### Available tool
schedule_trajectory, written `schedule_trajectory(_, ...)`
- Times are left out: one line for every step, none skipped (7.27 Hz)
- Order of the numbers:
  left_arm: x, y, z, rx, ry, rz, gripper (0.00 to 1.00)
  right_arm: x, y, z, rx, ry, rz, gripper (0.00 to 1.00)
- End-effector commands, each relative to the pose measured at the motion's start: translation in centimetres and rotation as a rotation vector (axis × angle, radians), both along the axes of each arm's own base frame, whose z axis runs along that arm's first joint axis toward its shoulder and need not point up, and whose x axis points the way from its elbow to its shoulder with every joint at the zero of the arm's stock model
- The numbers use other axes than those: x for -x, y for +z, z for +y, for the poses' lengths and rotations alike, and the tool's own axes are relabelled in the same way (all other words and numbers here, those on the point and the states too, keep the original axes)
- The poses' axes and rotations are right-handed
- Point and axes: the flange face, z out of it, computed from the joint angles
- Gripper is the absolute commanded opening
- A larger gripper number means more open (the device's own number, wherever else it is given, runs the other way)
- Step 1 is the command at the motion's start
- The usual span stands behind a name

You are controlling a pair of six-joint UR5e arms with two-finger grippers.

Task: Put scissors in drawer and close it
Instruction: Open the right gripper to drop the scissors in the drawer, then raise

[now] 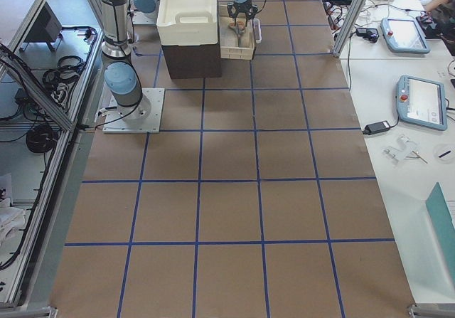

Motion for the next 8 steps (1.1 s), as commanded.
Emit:
schedule_trajectory(0.0,0.1,0.0,0.001,0.0,0.0,1.0,2.6,4.1,-0.4,0.072,-0.24,-0.033,1.0)
schedule_trajectory(0.0,0.0,0.0,0.001,0.0,0.0,1.0,5.1,5.8,-1.8,0.08,-0.522,-0.074,1.0)
schedule_trajectory(-0.1,0.0,0.0,0.001,0.002,0.0,1.0,8.1,6.4,-3.1,0.082,-0.667,-0.078,1.0)
schedule_trajectory(0.0,-0.5,-0.6,-0.004,0.015,0.003,1.0,10.6,8.4,-3.2,0.1,-0.853,-0.096,1.0)
schedule_trajectory(0.4,-1.4,-1.4,-0.009,0.044,0.002,1.0,12.6,9.0,-3.6,0.102,-1.041,-0.101,1.0)
schedule_trajectory(0.7,-1.9,-2.0,-0.003,0.108,0.014,1.0,14.4,9.1,-3.3,0.094,-1.113,-0.036,1.0)
schedule_trajectory(2.5,-3.2,-3.1,-0.008,0.106,0.05,1.0,15.6,9.4,-3.4,0.106,-1.139,-0.022,1.0)
schedule_trajectory(4.4,-4.6,-4.7,0.021,0.093,0.056,1.0,17.9,9.8,-4.0,0.111,-1.181,-0.029,1.0)
